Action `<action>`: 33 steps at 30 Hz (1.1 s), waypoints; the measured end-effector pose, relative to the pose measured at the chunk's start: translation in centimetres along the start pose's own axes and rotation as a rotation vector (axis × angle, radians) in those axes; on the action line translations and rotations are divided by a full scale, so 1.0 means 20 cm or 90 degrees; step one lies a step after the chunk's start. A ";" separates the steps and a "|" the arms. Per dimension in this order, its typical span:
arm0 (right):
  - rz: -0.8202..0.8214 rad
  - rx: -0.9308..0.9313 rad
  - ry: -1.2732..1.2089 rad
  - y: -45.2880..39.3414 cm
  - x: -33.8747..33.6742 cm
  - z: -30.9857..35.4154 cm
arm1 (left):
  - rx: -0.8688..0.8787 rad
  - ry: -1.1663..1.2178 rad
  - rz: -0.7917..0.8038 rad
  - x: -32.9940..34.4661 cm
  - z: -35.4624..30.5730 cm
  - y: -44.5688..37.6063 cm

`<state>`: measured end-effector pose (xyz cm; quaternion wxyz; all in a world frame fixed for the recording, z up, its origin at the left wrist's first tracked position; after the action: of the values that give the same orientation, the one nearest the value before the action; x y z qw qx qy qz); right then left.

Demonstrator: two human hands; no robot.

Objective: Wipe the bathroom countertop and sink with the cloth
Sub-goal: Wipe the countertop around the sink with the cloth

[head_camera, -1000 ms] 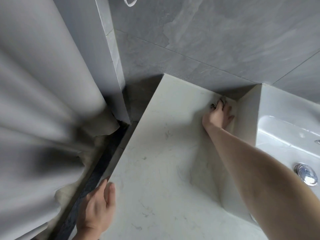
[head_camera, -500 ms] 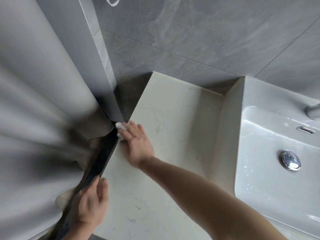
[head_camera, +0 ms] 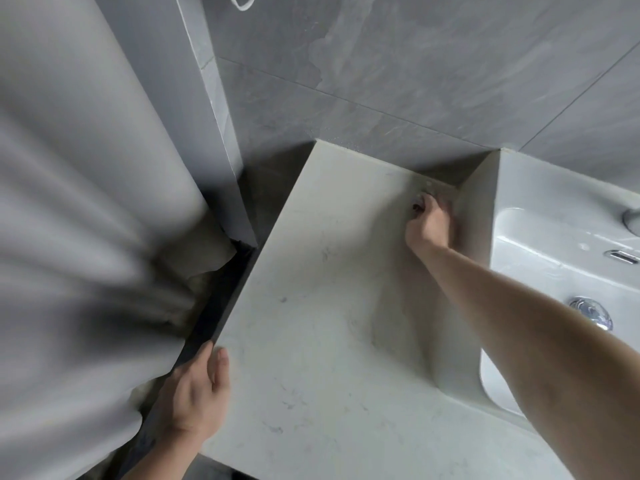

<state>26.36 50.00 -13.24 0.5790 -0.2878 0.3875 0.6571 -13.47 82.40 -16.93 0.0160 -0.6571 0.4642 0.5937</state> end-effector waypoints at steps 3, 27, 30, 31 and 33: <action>0.027 0.066 0.049 -0.01 0.02 -0.11 | 0.009 -0.001 0.000 0.00 0.00 0.00; 0.282 -0.371 0.073 1.68 0.53 0.10 | 0.045 -0.001 -0.002 0.00 0.00 0.00; 0.303 -0.373 0.085 1.93 0.49 0.00 | 0.040 -0.004 0.007 0.01 0.00 -0.01; 0.301 -0.372 0.091 1.99 0.47 -0.04 | 0.045 -0.004 0.007 0.01 0.00 -0.01; 0.303 -0.366 0.107 2.07 0.45 -0.11 | 0.052 -0.002 0.010 0.01 0.00 -0.01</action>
<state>-15.93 51.73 -14.50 0.2724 -0.3933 0.2893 0.8291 -13.33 82.44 -17.29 0.0391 -0.6514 0.4931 0.5754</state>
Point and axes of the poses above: each hand's wrist, its own y-axis away from the middle knuckle, its own x-axis out of the palm, z = x × y, the point moved 8 cm from there along -y, towards the middle knuckle, and after that the axes turned 12 degrees about z, right-handed, at the moved point
